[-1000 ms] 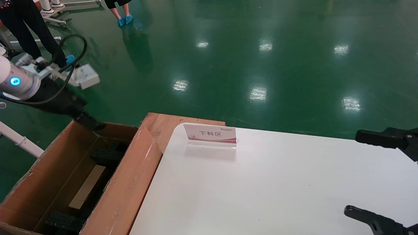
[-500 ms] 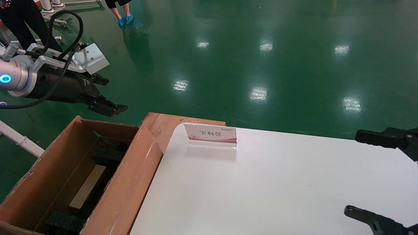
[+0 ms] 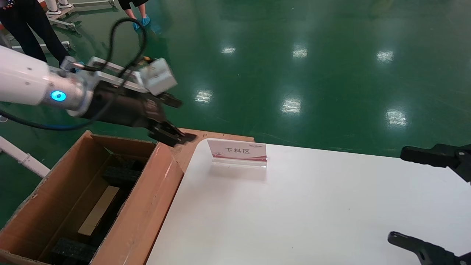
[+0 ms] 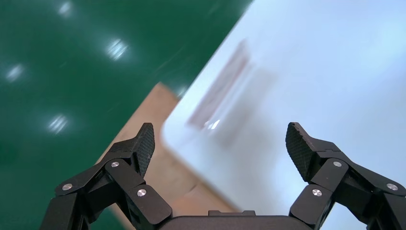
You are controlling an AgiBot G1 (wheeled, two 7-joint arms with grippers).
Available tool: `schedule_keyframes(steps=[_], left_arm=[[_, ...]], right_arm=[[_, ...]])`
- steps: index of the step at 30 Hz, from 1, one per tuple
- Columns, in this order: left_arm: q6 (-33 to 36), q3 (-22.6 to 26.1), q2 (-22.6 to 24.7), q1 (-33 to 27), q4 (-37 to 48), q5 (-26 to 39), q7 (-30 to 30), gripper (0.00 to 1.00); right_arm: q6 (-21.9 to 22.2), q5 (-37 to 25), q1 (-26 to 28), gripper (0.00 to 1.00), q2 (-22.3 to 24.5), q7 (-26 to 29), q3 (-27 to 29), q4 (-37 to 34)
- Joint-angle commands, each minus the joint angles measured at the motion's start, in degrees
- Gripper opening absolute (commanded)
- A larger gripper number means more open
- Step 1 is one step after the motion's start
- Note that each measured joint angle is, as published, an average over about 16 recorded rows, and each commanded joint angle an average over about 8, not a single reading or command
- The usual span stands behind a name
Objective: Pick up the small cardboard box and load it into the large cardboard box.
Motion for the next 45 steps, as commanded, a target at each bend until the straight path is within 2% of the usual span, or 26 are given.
schedule_keyframes(steps=[1, 40, 45], left_arm=[[1.4, -4.1, 0.3, 3.2, 0.0, -0.9, 1.2, 1.00], [28.0, -84.3, 6.5, 64.5, -0.3, -17.6, 23.7, 1.00], [30.8, -92.7, 7.1, 70.9, -0.3, -19.2, 25.9, 1.00]], right_arm=[[0.0, 0.0, 0.0, 1.00, 0.0, 0.0, 0.0, 0.0], [0.0, 0.1, 0.0, 1.00, 0.0, -0.1, -0.1, 0.0], [0.1, 0.1, 0.0, 1.00, 0.1, -0.1, -0.1, 0.0]])
